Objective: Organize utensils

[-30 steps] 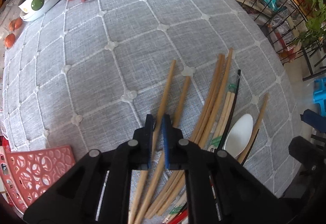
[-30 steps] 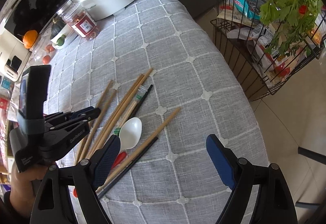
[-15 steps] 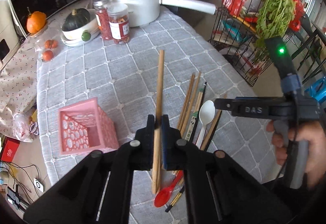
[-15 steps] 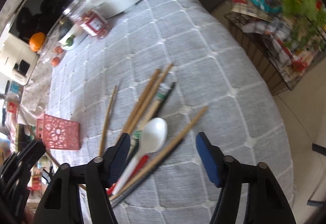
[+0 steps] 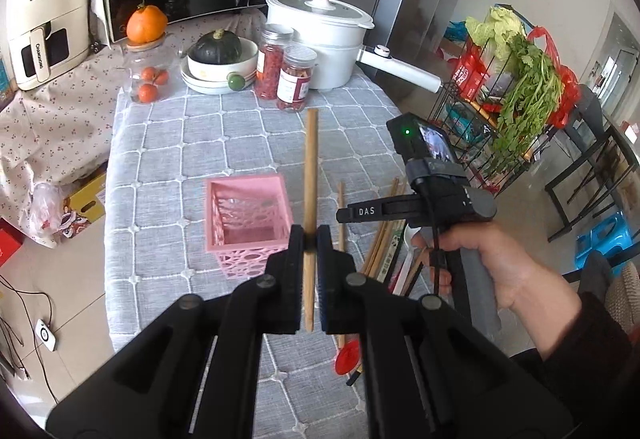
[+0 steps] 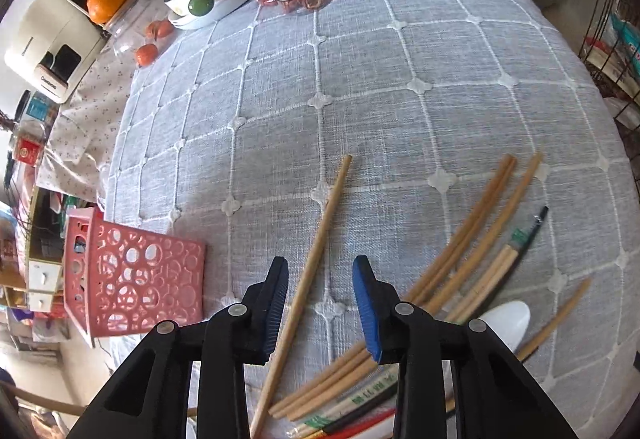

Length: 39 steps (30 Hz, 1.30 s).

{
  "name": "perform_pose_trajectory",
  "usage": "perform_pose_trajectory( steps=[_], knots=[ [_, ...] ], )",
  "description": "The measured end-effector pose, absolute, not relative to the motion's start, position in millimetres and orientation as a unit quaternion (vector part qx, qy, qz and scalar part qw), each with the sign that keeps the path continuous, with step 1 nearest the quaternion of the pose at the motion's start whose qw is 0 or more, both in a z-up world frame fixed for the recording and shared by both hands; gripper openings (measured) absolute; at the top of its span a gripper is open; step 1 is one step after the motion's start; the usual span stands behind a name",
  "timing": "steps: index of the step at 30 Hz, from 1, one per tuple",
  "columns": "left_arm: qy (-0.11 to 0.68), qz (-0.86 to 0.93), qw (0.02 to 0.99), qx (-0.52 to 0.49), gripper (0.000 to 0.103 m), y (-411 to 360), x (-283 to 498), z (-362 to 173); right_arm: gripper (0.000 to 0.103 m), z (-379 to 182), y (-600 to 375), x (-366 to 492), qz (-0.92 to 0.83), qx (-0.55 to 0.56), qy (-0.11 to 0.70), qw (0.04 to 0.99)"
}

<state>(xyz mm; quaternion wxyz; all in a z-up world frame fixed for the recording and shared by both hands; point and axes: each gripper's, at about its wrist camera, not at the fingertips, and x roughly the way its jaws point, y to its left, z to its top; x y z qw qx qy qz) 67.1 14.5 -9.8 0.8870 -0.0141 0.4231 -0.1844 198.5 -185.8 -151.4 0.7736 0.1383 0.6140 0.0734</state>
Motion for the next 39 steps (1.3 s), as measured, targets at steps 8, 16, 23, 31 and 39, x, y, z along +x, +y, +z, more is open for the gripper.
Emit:
perform_pose_trajectory(
  steps=[8,16,23,31,39],
  knots=[
    [0.425,-0.174,0.888,-0.022,0.007,36,66,-13,0.013,-159,-149,207,0.026,0.049,0.606,0.794],
    [0.405,-0.169,0.898,-0.039,0.007,46,55,-1,0.008,-130,-146,199,0.057,0.076,0.555,0.826],
    [0.346,-0.178,0.92,-0.05,0.007,55,36,32,0.006,-57,-145,160,0.101,0.087,0.47,0.872],
    [0.257,-0.157,0.951,-0.076,0.007,70,26,62,0.006,18,-147,102,0.118,0.062,0.367,0.921],
    [0.213,-0.128,0.967,-0.062,0.007,68,44,66,0.006,89,-142,71,0.151,0.071,0.267,0.949]
  ],
)
